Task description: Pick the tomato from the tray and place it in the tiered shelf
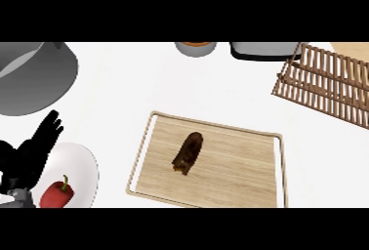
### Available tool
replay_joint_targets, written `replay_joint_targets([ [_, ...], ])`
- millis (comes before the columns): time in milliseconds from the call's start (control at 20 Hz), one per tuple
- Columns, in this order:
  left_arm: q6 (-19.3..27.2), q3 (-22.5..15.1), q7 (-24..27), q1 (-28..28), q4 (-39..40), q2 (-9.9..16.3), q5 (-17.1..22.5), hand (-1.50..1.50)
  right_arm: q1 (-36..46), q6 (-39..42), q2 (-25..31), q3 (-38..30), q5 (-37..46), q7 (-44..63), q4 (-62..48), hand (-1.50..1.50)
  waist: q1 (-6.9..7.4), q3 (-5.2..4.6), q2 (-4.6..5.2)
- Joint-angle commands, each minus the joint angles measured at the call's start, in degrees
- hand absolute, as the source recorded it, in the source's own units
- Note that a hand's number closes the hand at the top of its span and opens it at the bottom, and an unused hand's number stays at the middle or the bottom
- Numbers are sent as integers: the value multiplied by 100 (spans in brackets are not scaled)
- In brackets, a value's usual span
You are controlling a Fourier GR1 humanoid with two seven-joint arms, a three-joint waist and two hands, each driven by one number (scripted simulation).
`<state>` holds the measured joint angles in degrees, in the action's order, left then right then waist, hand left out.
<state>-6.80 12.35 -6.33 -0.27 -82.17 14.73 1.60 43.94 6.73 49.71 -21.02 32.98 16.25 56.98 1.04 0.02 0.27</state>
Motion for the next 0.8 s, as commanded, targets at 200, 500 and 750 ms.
replay_joint_targets([
  [200,-17,90,86,50,-12,17,-22,0,649,-294,315,217,461,-1040,-1671,-150,23,0,2],
  [500,-193,77,-75,97,-137,96,45,0,936,-642,195,-232,74,-1541,-2227,-150,56,5,7],
  [750,-2,-5,299,92,138,-132,-137,0,1208,-108,116,-699,-611,-1042,-2198,-150,1,0,-10],
])
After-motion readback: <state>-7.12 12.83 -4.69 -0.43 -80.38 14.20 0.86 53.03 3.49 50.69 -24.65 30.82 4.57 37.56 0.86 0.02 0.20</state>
